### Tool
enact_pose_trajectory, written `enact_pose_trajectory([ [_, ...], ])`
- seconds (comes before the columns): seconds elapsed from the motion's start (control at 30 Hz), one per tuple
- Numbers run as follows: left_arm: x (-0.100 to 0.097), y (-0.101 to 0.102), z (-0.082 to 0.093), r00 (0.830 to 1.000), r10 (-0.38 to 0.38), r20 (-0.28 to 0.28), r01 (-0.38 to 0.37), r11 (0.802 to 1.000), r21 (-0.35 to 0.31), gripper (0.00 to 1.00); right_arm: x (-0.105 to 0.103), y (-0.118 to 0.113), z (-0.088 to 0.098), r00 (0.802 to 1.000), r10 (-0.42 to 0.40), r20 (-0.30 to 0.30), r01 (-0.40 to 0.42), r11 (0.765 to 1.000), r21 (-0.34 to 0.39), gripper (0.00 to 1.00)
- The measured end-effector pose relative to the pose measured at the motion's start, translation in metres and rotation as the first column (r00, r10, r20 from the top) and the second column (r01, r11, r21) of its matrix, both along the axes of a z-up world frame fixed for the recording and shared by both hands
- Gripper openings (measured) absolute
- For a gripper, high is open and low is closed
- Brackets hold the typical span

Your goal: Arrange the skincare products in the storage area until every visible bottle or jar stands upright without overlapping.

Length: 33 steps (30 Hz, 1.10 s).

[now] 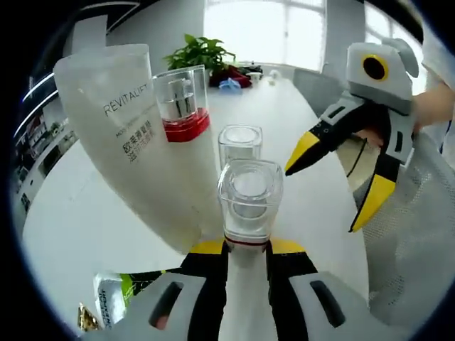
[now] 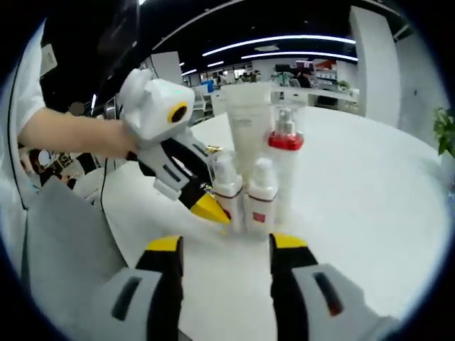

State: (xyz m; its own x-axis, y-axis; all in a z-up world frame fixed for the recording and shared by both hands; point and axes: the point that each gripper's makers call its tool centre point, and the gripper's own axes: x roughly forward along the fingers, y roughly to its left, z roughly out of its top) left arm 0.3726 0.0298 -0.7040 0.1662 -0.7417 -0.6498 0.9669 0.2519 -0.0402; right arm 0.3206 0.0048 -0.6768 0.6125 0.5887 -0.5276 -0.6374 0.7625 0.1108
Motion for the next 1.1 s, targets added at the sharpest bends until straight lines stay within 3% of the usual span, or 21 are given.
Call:
enact_pose_trajectory([
  [0.47, 0.006, -0.004, -0.001, 1.000, 0.000, 0.000, 0.000, 1.000, -0.001, 0.18, -0.005, 0.001, -0.003, 1.000, 0.000, -0.015, 0.000, 1.000, -0.003, 0.50],
  [0.7, 0.002, -0.003, -0.005, 1.000, -0.004, -0.012, 0.004, 1.000, 0.017, 0.30, -0.007, 0.000, -0.003, 1.000, 0.000, -0.017, 0.000, 1.000, -0.006, 0.51],
  [1.1, -0.007, 0.009, 0.001, 1.000, 0.017, -0.010, -0.016, 0.999, 0.035, 0.34, -0.010, 0.004, 0.007, 1.000, 0.010, 0.000, -0.010, 1.000, -0.013, 0.53],
])
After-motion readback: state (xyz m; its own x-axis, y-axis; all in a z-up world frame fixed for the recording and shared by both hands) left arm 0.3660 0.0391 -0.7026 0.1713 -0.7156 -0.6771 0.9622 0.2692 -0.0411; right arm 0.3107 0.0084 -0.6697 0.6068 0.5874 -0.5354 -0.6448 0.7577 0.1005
